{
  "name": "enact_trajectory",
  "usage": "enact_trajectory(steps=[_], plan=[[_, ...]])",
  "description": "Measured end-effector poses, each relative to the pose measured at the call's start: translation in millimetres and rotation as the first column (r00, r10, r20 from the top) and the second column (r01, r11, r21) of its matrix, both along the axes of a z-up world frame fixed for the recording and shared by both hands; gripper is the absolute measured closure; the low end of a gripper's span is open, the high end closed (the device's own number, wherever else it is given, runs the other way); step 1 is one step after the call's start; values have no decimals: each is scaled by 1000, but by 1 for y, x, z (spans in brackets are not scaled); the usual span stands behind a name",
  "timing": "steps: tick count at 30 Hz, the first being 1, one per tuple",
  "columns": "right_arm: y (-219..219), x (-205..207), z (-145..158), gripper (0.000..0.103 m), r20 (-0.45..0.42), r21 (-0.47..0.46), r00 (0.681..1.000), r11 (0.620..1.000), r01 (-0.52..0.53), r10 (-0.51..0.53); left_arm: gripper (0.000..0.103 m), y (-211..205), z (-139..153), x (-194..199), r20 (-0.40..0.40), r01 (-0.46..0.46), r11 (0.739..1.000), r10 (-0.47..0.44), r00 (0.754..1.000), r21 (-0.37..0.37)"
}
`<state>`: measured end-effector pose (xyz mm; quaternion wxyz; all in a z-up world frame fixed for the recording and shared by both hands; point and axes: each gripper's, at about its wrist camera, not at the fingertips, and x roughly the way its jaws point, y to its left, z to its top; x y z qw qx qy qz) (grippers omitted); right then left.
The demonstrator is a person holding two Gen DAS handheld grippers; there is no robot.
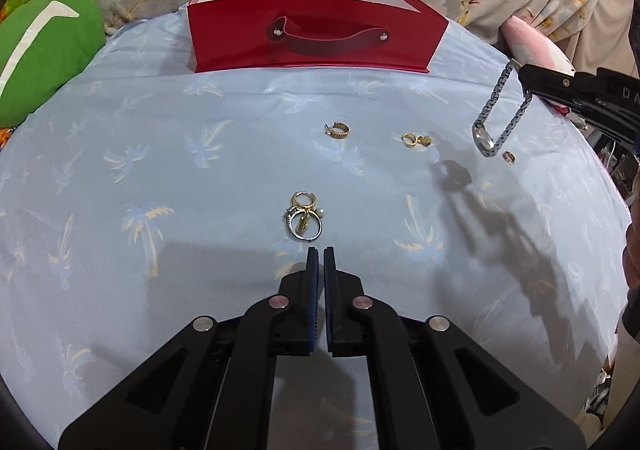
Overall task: Organize jewelry
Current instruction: 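Grasp the silver watch band with the right tool while the left tool grasps the key rings, then lift the key rings with the left tool while the right tool lifts the watch band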
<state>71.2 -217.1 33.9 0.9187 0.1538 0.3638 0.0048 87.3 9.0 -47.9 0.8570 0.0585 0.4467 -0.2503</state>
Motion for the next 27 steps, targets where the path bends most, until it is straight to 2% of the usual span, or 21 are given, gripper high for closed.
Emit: enact_trajectory(steps=[5,7,12,14,19,21,23,25,27], plan=[[5,-1,0,92,0,-1,1000,1000,-11,11,100,0,-5,8,-20,-29,999,29,999,-21],[6,-2,0,92,-2,-3,1000,1000,-13,13,95,-1,-5,11,-21,-39,999,39,999,-25],[6,-1,-1,92,-7,0,1000,1000,-14,14,57,-6,5,15,27,-46,999,47,999,-24],[6,1,-3,92,-9,1,1000,1000,-17,17,51,-10,8,18,47,-44,999,45,998,-18],[9,4,-5,92,-15,4,1000,1000,-27,28,53,-23,2,37,33,-31,999,31,999,7],[9,5,-6,92,-16,3,999,1000,-30,30,71,-26,-1,41,14,-20,1000,20,1000,10],[9,5,-6,92,-16,3,999,1000,-29,29,77,-28,-2,44,7,-11,1000,11,1000,15],[9,5,-6,92,-16,3,1000,1000,-27,27,88,-28,-3,44,-9,4,1000,-3,1000,4],[8,6,-7,92,-17,4,1000,1000,-25,26,90,-27,-3,45,-17,2,1000,-2,1000,-4]])
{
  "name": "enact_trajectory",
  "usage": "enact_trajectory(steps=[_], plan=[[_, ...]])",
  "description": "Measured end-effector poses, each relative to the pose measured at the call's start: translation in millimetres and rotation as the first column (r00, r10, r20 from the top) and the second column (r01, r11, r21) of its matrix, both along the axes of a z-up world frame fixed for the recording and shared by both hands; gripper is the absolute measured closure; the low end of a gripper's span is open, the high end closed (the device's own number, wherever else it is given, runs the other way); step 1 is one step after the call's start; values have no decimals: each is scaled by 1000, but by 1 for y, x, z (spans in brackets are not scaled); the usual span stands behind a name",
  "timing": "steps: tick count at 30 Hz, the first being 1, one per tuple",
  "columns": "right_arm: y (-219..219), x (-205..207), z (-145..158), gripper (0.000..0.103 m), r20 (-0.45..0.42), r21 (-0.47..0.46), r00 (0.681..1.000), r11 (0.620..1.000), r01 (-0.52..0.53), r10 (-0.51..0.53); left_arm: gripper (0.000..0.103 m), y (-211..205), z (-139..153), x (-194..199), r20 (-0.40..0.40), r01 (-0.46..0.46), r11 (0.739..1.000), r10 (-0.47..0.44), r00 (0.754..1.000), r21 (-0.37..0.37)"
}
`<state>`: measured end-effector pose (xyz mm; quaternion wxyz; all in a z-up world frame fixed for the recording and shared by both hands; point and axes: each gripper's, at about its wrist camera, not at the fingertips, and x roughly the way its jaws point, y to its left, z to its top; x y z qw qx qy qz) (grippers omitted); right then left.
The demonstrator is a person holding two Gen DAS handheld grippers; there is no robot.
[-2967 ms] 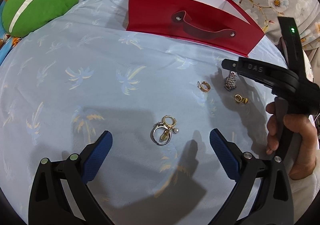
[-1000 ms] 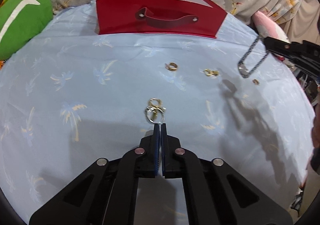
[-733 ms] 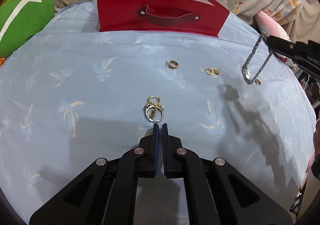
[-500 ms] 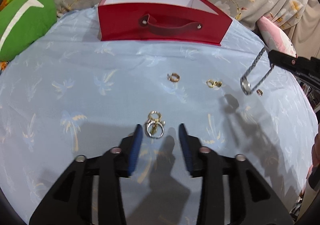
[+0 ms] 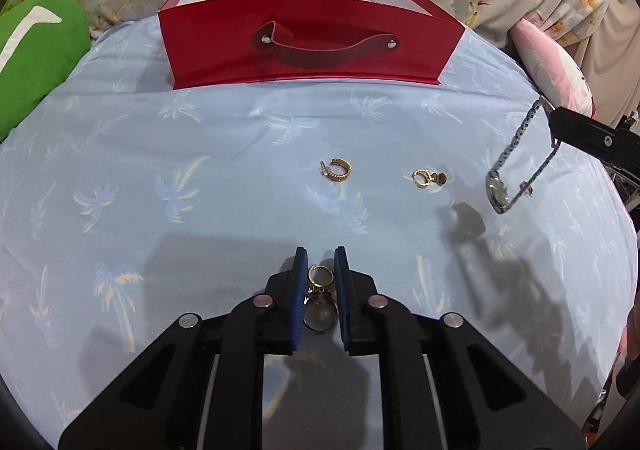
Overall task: Organize jewelry
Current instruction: 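Lift the key rings with the left tool while the right tool lifts the watch band, then carry both items over the red box and open both tools to drop them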
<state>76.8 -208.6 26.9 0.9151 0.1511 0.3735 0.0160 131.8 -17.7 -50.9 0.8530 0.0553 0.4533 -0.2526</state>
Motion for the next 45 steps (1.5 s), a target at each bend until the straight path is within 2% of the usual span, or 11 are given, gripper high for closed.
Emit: enact_trajectory(steps=[8,11,16,21,27,36,41,45], plan=[[-1,0,0,92,-1,2,1000,1000,-11,11,91,4,9,-2,12,-21,999,22,1000,-35],[-1,-1,3,92,5,-1,1000,1000,-15,15,91,12,24,0,6,-28,995,29,1000,-98],[-1,-1,5,92,12,-1,1000,1000,-18,18,91,28,61,2,43,-39,982,47,998,-182],[0,-2,8,92,21,-2,999,1000,-27,27,91,37,93,6,115,-53,980,76,990,-190],[0,5,28,92,65,-30,997,999,-42,44,91,36,125,20,190,-62,985,93,977,-162],[-9,54,82,92,175,-59,981,995,-79,88,91,9,176,70,329,-57,992,92,940,-112],[-15,106,108,92,209,-92,971,991,-95,113,91,-19,201,106,408,-43,994,79,909,-96],[-27,155,116,92,205,-78,972,992,-101,115,91,-41,214,147,419,-21,994,66,906,-112]])
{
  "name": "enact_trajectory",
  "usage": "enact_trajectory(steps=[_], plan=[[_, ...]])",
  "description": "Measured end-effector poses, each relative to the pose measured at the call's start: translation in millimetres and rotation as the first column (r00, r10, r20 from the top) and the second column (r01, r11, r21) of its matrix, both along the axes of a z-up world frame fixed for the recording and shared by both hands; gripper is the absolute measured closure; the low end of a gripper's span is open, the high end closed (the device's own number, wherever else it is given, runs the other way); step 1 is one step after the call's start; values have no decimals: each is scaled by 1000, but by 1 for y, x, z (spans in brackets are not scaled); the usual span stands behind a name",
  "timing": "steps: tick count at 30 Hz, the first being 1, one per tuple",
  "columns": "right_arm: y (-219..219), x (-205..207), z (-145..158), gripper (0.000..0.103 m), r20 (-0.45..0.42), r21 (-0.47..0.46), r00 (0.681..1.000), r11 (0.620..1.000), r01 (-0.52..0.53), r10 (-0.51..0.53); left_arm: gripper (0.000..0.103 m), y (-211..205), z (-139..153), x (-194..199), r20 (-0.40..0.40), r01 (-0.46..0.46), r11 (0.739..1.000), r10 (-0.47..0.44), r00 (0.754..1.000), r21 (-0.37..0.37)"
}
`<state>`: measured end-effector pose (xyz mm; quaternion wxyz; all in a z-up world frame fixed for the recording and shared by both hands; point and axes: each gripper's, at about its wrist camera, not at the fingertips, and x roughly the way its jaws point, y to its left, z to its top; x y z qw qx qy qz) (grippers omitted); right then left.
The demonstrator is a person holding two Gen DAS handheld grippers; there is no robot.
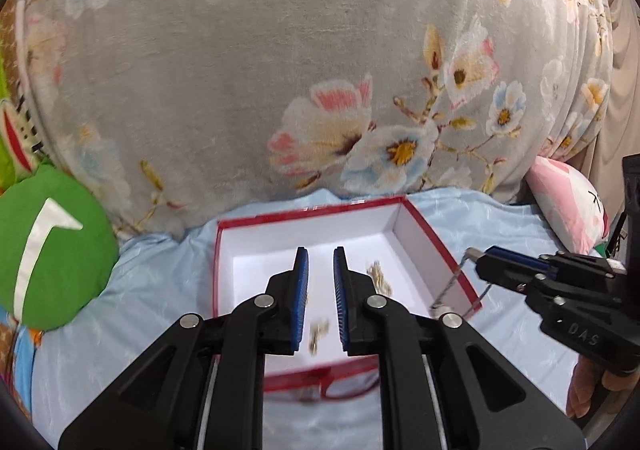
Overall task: Organize jewelry
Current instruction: 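Carry both items over the red box and open both tools to drop them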
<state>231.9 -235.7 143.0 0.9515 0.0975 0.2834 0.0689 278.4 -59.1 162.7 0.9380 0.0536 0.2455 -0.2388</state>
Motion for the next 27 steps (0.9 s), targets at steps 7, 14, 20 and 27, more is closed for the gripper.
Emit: enact_trajectory(steps=[7,14,20,27], plan=[[-22,74,-18,92,-51,-5,998,1000,24,-24,91,-47,-18,70,-56,19,999,-17,998,36],[-33,103,-52,76,-82,-54,994,997,63,-68,61,-59,-56,110,-124,-30,999,35,992,39],[-44,85,-50,73,-53,-7,995,996,86,-86,44,-34,-58,99,-127,-78,997,78,989,8],[-29,21,-39,61,-30,-18,998,998,58,-59,27,7,-53,41,-118,-107,994,109,987,24]])
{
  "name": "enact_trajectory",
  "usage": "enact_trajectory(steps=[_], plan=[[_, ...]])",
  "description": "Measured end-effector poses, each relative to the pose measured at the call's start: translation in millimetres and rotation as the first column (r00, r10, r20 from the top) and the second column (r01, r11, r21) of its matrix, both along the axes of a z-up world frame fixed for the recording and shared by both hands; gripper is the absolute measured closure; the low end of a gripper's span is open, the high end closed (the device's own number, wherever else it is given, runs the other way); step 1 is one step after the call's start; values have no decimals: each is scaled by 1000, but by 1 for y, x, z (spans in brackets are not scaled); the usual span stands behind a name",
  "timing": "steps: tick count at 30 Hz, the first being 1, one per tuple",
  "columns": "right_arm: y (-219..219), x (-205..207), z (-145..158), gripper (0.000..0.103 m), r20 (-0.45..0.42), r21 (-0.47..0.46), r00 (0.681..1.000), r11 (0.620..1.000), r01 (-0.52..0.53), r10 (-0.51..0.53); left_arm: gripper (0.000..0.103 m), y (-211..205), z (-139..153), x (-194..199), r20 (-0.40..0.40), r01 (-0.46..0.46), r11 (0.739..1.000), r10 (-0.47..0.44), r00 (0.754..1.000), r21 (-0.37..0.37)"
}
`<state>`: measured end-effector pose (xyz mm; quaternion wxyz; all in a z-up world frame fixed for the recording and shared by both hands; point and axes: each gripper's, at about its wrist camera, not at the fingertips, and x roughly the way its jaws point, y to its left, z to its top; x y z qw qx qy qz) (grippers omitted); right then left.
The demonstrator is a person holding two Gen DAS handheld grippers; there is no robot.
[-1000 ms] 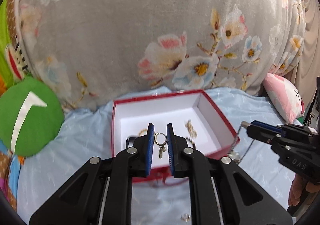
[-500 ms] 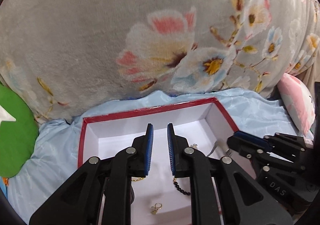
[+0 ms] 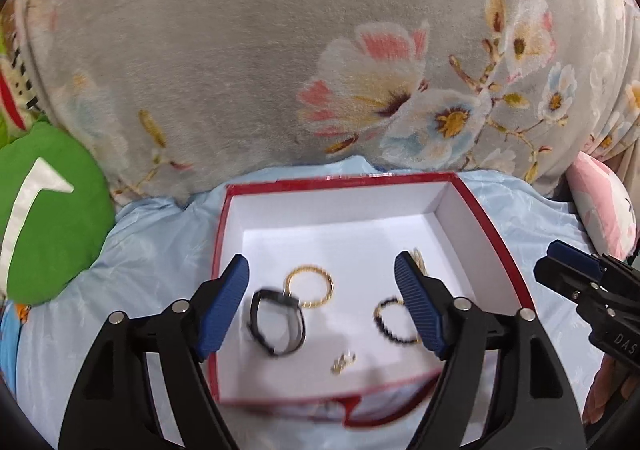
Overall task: Organize jewelry
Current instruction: 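Carry both items over the red box and open both tools to drop them, then move both tools back to the remaining jewelry on the sheet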
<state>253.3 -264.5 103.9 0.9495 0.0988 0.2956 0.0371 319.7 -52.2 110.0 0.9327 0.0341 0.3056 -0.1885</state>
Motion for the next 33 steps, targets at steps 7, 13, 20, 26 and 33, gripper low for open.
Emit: enact_trajectory(steps=[7,13,20,26,33], plan=[[9,-95,-18,60,-25,-46,999,999,25,-26,25,36,-32,-77,-84,18,998,-13,996,63],[-2,-160,-55,60,-112,-75,987,991,109,-117,25,54,-80,-135,-162,21,994,-3,987,111],[-8,-195,-99,60,-198,-57,964,984,167,-175,25,58,-128,-181,-274,23,995,4,962,96],[-5,-204,-117,60,-217,-50,955,980,194,-201,25,52,-153,-193,-305,-25,994,58,950,111],[-11,-208,-138,60,-257,-46,939,973,225,-229,25,45,-164,-199,-300,-51,989,91,950,139]])
